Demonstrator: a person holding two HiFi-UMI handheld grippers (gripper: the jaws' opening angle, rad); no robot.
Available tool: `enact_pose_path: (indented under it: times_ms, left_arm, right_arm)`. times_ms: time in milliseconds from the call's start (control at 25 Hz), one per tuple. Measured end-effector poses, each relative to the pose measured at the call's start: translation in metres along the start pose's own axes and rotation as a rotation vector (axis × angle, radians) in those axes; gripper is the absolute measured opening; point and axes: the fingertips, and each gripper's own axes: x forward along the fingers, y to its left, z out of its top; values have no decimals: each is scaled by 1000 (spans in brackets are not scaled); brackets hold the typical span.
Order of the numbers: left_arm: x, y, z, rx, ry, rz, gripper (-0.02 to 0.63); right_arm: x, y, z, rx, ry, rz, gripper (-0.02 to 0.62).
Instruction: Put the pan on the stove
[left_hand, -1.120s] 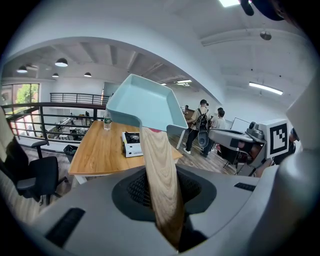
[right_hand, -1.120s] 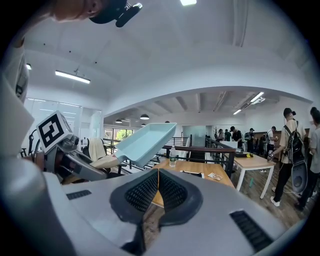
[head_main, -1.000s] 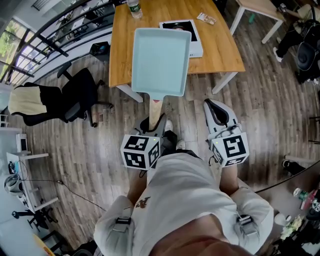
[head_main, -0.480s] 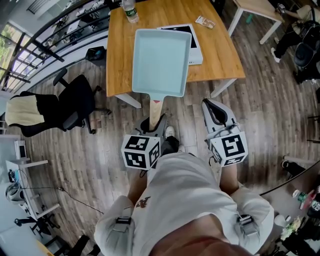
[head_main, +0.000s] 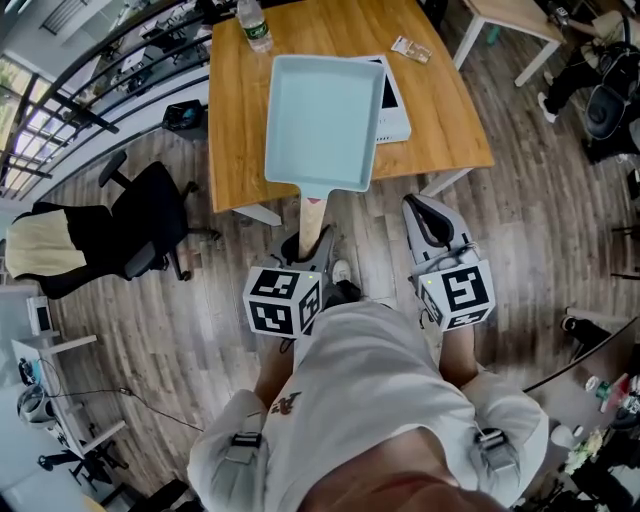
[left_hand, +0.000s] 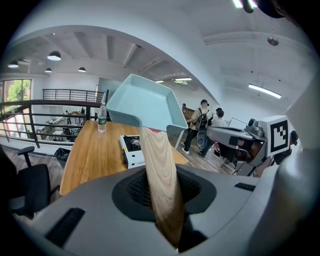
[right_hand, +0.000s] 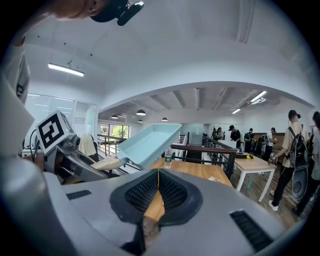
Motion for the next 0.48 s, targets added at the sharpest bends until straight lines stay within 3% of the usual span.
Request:
enact_pose_path:
  times_ms: [480]
  left_arm:
    - [29, 42, 29, 21, 25, -57, 100]
  right_arm:
    - [41, -10, 7, 14, 26, -76, 21]
